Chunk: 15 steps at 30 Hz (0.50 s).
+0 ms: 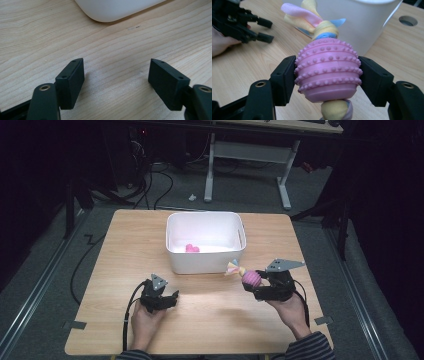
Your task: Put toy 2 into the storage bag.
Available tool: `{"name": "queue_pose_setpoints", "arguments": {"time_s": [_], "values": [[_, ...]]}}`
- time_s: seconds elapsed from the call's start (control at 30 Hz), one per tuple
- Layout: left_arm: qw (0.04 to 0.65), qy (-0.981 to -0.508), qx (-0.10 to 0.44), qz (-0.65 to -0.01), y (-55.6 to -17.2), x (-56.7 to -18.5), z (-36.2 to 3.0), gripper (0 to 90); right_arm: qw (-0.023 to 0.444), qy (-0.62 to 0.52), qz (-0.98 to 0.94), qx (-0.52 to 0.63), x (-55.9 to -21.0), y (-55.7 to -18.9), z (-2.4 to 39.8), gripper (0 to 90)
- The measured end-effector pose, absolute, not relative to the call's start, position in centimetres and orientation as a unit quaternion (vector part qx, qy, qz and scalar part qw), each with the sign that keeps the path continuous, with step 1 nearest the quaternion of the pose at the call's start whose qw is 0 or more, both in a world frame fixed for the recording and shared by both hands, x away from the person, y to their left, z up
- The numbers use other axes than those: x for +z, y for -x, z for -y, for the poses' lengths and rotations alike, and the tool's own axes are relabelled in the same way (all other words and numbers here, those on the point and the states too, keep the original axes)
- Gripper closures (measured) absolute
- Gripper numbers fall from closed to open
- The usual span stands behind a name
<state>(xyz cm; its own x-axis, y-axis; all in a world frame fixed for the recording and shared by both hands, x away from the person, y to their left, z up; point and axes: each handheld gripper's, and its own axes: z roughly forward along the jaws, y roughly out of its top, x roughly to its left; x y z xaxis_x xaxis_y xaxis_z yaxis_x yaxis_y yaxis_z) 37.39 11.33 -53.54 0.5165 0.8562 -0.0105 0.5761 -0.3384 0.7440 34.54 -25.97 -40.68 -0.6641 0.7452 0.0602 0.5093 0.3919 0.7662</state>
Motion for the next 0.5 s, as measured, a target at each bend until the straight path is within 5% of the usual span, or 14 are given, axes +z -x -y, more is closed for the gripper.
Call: {"name": "queue_pose_setpoints", "arguments": {"time_s": [0.5], "values": [[0.357, -0.795, 0.196, -0.450, -37.4, -53.5, -11.3, 29.3, 0.165, -0.341, -0.836, 0.398, -34.6, -37.7, 24.6, 34.7]]}}
